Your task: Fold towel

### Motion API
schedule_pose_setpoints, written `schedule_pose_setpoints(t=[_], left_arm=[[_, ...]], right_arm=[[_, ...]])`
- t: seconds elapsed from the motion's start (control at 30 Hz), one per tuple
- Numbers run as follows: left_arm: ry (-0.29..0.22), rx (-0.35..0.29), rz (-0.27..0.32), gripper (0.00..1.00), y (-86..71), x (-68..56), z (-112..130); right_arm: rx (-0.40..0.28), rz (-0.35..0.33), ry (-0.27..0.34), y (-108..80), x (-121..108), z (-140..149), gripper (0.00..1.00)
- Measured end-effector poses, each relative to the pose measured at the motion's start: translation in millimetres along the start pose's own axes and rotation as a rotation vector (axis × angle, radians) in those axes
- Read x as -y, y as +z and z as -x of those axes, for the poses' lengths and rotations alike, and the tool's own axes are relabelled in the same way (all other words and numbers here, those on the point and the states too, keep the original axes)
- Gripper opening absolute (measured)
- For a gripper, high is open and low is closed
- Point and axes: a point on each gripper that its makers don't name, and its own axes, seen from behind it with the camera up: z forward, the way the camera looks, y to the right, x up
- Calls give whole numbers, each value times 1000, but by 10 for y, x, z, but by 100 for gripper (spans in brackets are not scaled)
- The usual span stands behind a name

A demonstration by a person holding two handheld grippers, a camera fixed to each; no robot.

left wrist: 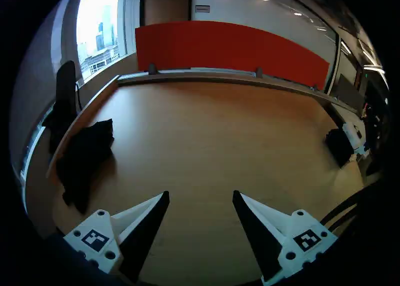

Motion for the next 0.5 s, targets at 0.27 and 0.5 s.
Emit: schedule_pose_setpoints(t=[0.27,0.5], left_arm=[[-6,-3,11,94,27,-22,17],[-11,-7,25,94,47,-17,5]], right_arm=[[-16,36,25,-119,-40,28,46],[-38,44,89,-202,-14,20,90]])
